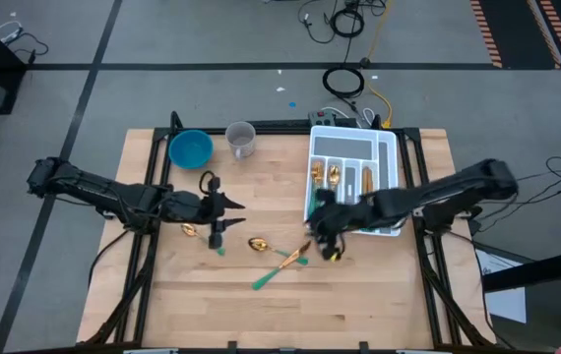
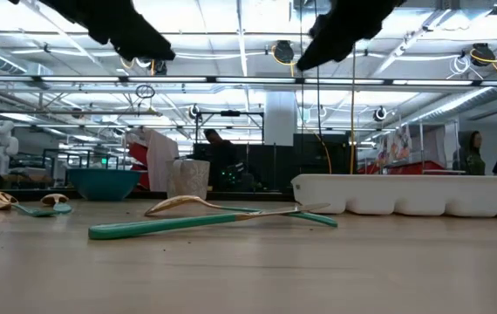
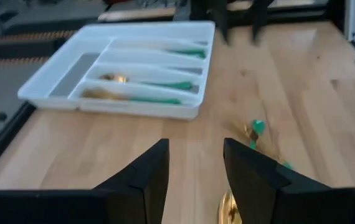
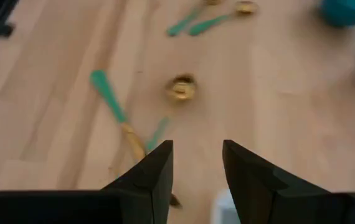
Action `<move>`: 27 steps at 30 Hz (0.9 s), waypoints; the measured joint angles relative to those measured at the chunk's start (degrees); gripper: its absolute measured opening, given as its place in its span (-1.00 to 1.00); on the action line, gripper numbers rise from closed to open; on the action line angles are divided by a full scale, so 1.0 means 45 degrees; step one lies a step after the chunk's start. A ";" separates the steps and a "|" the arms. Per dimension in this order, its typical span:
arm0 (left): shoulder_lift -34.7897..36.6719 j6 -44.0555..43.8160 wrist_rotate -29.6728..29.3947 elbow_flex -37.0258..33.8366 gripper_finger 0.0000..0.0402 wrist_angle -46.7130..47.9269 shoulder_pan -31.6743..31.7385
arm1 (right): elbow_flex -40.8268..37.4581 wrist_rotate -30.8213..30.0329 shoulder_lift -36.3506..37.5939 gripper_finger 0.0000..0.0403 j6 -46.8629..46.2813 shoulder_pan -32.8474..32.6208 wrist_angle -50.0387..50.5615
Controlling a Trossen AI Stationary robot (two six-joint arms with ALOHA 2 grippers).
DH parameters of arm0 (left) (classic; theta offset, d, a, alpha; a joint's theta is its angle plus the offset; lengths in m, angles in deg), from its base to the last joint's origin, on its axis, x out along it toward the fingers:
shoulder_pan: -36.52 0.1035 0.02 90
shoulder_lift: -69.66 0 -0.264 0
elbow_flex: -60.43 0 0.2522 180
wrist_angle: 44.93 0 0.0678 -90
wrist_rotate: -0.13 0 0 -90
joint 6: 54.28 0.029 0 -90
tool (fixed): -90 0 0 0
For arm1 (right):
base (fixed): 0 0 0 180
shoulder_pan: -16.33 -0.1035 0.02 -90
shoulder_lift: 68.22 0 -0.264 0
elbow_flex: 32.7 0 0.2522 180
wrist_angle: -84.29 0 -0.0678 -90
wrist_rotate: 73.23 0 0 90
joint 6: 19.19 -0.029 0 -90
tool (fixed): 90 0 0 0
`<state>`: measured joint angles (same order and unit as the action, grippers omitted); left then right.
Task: Sort silverware
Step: Put the green knife into the white silverware organizer
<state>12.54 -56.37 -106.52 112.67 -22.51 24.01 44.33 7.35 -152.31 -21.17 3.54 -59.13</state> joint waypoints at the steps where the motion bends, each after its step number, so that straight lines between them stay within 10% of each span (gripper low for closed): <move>1: 0.0000 -0.0154 -0.0013 0.0000 -0.20 0.0205 0.0000 | -0.0003 0.0296 -0.0434 -0.34 0.0253 -0.0113 -0.0464; 13: 0.0000 -0.2146 -0.0023 -0.0005 -0.20 0.2533 0.0000 | 0.0788 0.1373 -0.3651 -0.34 0.3347 -0.0361 -0.2104; 27: 0.0000 -0.2137 0.0018 -0.0019 -0.20 0.2641 0.0000 | 0.5103 0.1350 -0.6755 -0.34 0.7730 -0.0800 0.3027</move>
<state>12.54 -65.99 -106.44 112.58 -10.62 24.01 67.30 13.43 -182.70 13.62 -0.06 -45.51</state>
